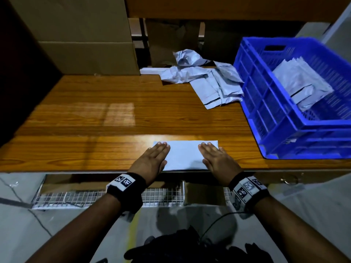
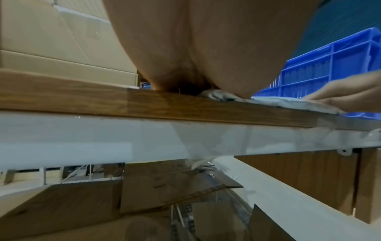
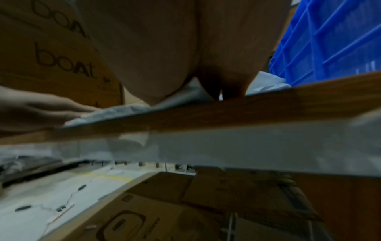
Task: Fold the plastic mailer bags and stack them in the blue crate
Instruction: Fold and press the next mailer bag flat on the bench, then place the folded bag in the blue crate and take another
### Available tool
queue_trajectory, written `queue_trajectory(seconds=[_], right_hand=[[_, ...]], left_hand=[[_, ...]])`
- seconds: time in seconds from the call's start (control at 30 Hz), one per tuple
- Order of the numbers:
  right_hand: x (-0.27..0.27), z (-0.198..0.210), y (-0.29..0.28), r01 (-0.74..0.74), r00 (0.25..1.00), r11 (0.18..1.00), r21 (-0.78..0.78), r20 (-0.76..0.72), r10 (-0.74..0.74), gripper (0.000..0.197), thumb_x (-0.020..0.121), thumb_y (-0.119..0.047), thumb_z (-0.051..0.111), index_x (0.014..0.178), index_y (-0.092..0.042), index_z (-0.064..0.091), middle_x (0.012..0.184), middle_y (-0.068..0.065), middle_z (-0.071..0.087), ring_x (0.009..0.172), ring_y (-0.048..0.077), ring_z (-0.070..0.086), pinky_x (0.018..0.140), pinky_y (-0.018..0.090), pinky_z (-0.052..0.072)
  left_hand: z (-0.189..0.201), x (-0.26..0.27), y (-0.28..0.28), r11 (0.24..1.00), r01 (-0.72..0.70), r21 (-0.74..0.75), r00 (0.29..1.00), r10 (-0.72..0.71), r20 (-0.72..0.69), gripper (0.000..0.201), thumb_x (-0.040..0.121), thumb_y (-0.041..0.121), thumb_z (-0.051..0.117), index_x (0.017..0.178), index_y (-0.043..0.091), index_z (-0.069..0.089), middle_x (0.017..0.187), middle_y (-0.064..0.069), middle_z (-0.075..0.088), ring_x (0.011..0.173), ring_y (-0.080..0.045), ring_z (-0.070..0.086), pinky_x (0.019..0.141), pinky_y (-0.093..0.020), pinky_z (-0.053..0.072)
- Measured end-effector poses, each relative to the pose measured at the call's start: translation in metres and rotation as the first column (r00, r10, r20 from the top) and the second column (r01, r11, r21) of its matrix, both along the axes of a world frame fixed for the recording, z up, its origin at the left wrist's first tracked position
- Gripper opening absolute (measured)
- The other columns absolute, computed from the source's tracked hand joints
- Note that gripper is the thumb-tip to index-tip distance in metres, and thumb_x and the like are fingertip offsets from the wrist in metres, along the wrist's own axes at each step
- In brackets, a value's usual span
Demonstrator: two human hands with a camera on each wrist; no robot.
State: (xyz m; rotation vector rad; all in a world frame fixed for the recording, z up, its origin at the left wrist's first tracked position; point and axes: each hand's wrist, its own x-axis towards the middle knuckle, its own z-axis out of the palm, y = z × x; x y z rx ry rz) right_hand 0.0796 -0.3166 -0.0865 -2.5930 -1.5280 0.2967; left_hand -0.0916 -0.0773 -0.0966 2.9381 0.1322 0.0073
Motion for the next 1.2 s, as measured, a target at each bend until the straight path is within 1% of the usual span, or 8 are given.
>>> queue_trajectory(seconds=[0.27,0.43,0.53,0.67,0.8,0.93,1.17,1.2], right_hand=[[-0.005,0.027,0.004,0.001,0.997,0.984,-0.178,0.079,0.014,0.064,0.102,-0.051,0.022,0.156,-0.021,0.007,0.163,-0.001,0.005,0.150,0.016,0.002,0.120,0.045,0.005],[-0.041,0.032,0.016,-0.108,0.981,0.969,-0.220,0.134,0.139,0.097,0.084,-0.069,0.048,0.155,-0.014,0.011,0.162,0.011,0.013,0.149,0.029,0.014,0.116,0.049,0.018],[-0.052,0.034,0.026,-0.124,0.959,0.948,-0.292,0.210,0.190,0.095,0.058,-0.047,0.082,0.139,-0.009,0.050,0.131,0.017,0.060,0.113,0.035,0.061,0.078,0.042,0.055],[-0.056,0.055,0.025,-0.258,0.912,0.965,-0.052,0.317,0.261,0.076,0.077,-0.024,0.063,0.147,-0.018,0.033,0.110,0.006,0.070,0.076,0.028,0.066,0.048,0.031,0.047],[-0.057,0.102,0.017,-0.340,0.923,0.937,-0.074,0.163,0.348,0.074,0.091,-0.013,0.054,0.146,-0.049,0.021,0.139,0.001,0.052,0.082,0.028,0.066,0.053,0.031,0.043],[-0.052,0.132,0.016,-0.239,0.971,0.971,0.011,0.025,0.238,0.048,0.091,-0.017,0.052,0.133,-0.040,0.054,0.132,-0.001,0.058,0.099,0.025,0.065,0.070,0.033,0.052],[-0.021,0.193,-0.018,0.091,0.996,0.994,0.065,-0.016,-0.090,0.084,0.081,-0.044,0.075,0.151,-0.032,0.029,0.123,-0.029,0.044,0.092,0.010,0.050,0.071,0.018,0.034],[-0.013,0.209,-0.026,0.129,0.992,0.991,0.045,-0.011,-0.129,0.092,0.077,-0.049,0.076,0.151,-0.034,0.024,0.092,0.011,0.045,0.084,0.008,0.052,0.071,0.021,0.037]], left_hand=[[0.011,-0.002,0.005,0.996,0.045,0.071,0.988,-0.034,-0.149,0.098,0.077,0.077,-0.007,0.154,0.016,0.002,0.159,0.001,-0.005,0.147,-0.017,-0.004,0.120,-0.041,0.008],[0.015,-0.016,0.012,0.964,0.135,0.228,0.990,-0.121,-0.076,0.077,0.092,0.056,0.035,0.154,0.016,0.010,0.159,0.001,0.006,0.147,-0.018,0.008,0.117,-0.041,0.008],[0.023,-0.018,0.021,0.975,0.161,0.152,0.987,-0.163,0.001,0.060,0.090,0.037,0.032,0.147,0.019,0.036,0.150,-0.002,0.040,0.137,-0.020,0.040,0.107,-0.036,0.035],[0.048,-0.021,0.037,0.965,0.249,0.084,0.947,-0.261,0.189,0.041,0.087,0.035,0.050,0.125,0.025,0.061,0.118,0.004,0.068,0.106,-0.018,0.061,0.089,-0.031,0.047],[0.080,-0.015,0.053,0.973,0.211,-0.097,0.954,-0.183,0.236,0.036,0.093,0.049,0.037,0.112,0.033,0.063,0.097,0.008,0.069,0.087,-0.015,0.060,0.073,-0.029,0.047],[0.099,0.007,0.066,0.949,0.153,-0.275,0.967,-0.087,0.238,0.043,0.093,0.057,0.033,0.097,0.025,0.062,0.086,0.005,0.066,0.079,-0.016,0.060,0.066,-0.037,0.048],[0.151,0.086,0.047,0.959,0.115,-0.258,0.954,-0.035,0.296,0.028,0.097,0.030,0.053,0.122,0.021,0.058,0.113,0.003,0.064,0.095,-0.013,0.057,0.076,-0.028,0.043],[0.160,0.099,0.041,0.960,0.132,-0.247,0.955,-0.056,0.292,0.031,0.096,0.032,0.054,0.124,0.020,0.056,0.117,0.001,0.063,0.103,-0.015,0.057,0.081,-0.029,0.045]])
